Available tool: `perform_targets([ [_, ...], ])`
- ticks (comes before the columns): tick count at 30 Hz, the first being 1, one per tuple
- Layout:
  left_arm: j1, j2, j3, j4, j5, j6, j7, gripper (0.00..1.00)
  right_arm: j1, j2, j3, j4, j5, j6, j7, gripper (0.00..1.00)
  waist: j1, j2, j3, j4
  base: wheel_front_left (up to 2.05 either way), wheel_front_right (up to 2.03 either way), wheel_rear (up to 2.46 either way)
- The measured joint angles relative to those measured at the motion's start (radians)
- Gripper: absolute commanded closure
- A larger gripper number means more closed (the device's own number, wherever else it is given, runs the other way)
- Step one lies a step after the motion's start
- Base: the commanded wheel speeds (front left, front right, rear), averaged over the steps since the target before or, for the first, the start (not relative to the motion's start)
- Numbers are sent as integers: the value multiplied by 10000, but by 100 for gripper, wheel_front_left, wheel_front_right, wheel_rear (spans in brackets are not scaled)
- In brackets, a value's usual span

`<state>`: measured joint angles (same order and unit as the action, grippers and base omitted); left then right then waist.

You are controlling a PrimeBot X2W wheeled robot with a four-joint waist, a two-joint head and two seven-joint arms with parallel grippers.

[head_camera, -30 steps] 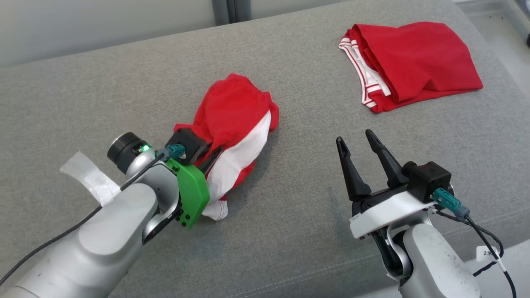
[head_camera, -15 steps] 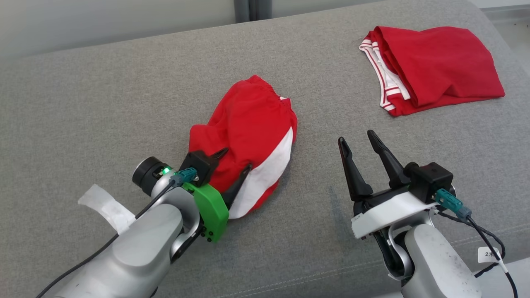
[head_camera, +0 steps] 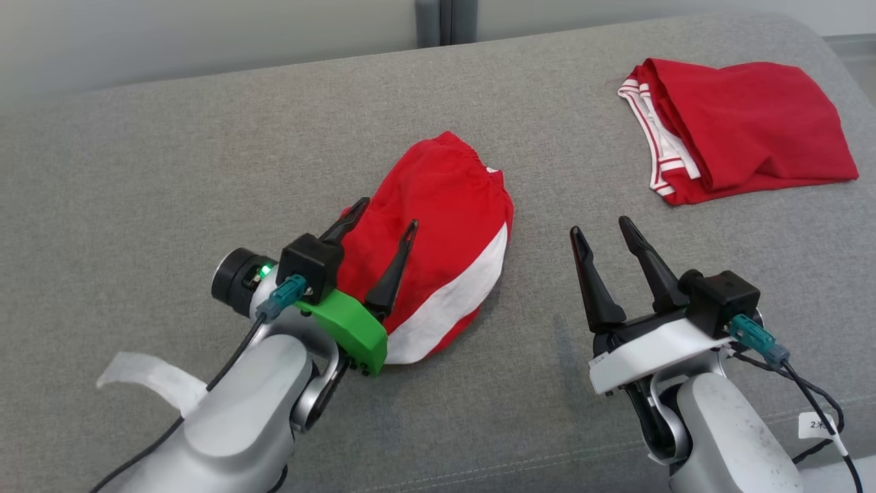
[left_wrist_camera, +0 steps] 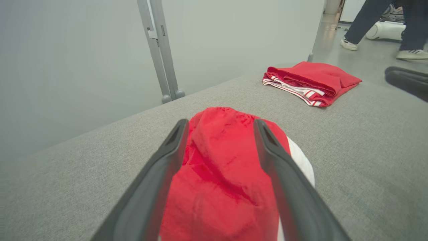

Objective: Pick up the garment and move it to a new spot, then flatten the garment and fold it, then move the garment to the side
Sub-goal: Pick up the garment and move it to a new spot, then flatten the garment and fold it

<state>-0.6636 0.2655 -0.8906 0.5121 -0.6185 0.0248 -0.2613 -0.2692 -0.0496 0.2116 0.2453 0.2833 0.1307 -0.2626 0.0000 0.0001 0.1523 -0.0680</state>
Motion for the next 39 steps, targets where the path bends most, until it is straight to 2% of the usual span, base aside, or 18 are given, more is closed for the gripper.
perform_targets([
  [10,1935,355,2305,-1941,936,974,-10,0,158,2,-219,33,-73,0,0,0,0,0,-245,210,0,0,0],
  [17,3297,531,3850,-3202,1427,1358,-10,0,260,6,-522,105,-174,0,-2,0,0,0,-439,350,0,0,0],
  [21,4278,525,4556,-3730,1651,1547,-12,0,408,2,-763,196,-230,0,63,0,0,0,-554,417,0,0,0],
  [26,5377,311,5797,-4197,1726,1988,-12,0,556,6,-968,228,-232,0,73,0,0,0,-700,527,0,0,0],
  [33,6203,150,6673,-4433,1971,1864,-12,0,752,0,-1191,303,-280,0,253,0,0,0,-848,795,0,0,0],
  [39,6346,-159,6915,-4472,2151,1634,-12,0,533,-211,-1104,443,-332,0,412,0,0,0,-908,1060,0,0,0],
])
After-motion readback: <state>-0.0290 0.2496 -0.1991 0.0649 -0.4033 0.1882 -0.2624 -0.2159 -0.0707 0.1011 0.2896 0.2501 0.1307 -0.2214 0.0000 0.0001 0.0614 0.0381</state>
